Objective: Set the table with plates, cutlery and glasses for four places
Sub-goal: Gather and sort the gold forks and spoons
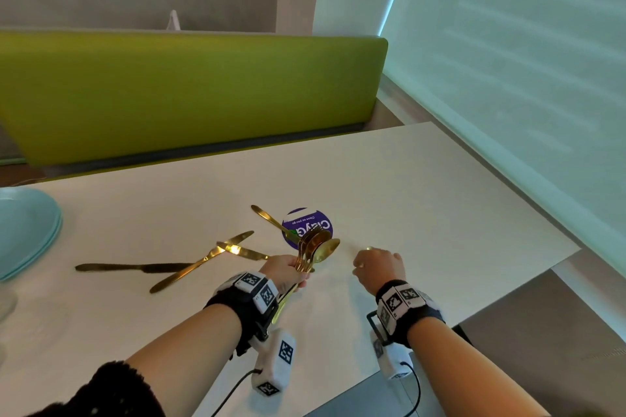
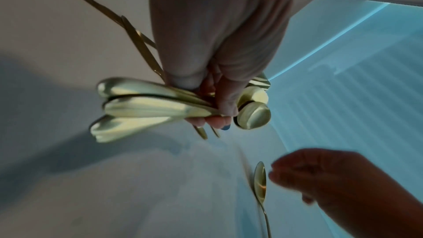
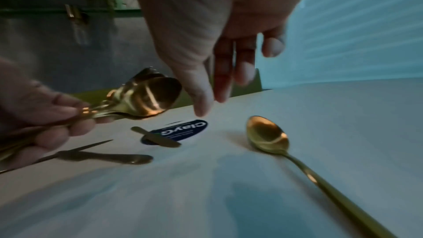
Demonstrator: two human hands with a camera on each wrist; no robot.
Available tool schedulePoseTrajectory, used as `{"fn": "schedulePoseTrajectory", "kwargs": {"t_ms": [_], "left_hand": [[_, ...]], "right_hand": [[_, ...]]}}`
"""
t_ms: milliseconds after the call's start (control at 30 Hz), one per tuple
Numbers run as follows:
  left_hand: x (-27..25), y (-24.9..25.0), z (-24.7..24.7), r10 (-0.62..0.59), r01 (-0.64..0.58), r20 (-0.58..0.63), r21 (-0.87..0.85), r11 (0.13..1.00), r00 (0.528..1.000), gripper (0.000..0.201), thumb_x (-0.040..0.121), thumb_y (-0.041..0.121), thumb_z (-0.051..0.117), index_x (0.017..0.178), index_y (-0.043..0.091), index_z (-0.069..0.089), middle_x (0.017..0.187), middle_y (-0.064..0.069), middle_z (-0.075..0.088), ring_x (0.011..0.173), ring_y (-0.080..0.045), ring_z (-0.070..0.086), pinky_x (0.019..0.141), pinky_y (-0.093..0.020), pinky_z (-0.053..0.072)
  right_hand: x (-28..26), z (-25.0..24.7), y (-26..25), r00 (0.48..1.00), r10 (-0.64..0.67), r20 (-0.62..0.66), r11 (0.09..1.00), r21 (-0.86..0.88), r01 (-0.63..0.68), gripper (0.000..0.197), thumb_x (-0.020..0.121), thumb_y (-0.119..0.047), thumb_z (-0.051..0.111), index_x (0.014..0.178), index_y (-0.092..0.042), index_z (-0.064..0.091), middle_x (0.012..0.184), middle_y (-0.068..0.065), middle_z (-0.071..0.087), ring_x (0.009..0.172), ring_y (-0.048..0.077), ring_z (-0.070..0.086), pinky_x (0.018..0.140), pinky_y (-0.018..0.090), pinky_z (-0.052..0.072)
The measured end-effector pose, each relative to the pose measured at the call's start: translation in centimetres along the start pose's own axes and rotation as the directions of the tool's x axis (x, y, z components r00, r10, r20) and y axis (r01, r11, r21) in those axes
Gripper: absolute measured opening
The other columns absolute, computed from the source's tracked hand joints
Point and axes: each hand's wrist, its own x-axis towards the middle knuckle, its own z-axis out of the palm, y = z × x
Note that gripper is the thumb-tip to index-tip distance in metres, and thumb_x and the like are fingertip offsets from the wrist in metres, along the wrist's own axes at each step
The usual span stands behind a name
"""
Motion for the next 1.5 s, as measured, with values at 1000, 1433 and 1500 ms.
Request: {"fn": "schedulePoseTrajectory", "kwargs": {"t_ms": [1000, 1433, 1500], "left_hand": [[-1.9, -1.4, -3.0, -0.005, -0.003, -0.027, -0.261, 0.965, 1.0, 0.009, 0.085, 0.006, 0.065, 0.079, 0.012, 0.063, 0.075, -0.004, 0.065, 0.084, -0.022, 0.062, 0.09, -0.038, 0.049], [-10.5, -7.4, -12.8, 0.033, 0.003, 0.095, -0.352, 0.936, 0.995, 0.013, 0.09, 0.001, 0.056, 0.084, 0.011, 0.061, 0.074, -0.007, 0.064, 0.063, -0.017, 0.064, 0.059, -0.03, 0.052], [-11.7, -8.8, -14.5, 0.026, 0.012, 0.106, -0.342, 0.94, 0.994, 0.013, 0.09, 0.001, 0.056, 0.083, 0.011, 0.06, 0.074, -0.006, 0.063, 0.064, -0.017, 0.063, 0.063, -0.03, 0.053]], "right_hand": [[-2.3, -0.9, -5.6, 0.92, -0.124, 0.371, 0.406, 0.865, -0.294, 0.011, 0.088, -0.012, 0.065, 0.077, -0.012, 0.06, 0.067, 0.002, 0.062, 0.051, 0.007, 0.058, 0.048, 0.017, 0.047], [-10.4, 1.7, -19.0, 0.932, -0.139, 0.335, 0.375, 0.889, -0.263, 0.015, 0.087, -0.008, 0.065, 0.074, -0.011, 0.058, 0.067, 0.004, 0.066, 0.04, 0.006, 0.051, 0.041, 0.017, 0.039], [-11.7, 2.4, -20.9, 0.933, -0.13, 0.335, 0.381, 0.886, -0.264, 0.016, 0.086, -0.008, 0.066, 0.073, -0.01, 0.058, 0.066, 0.004, 0.065, 0.037, 0.006, 0.047, 0.039, 0.017, 0.035]]}}
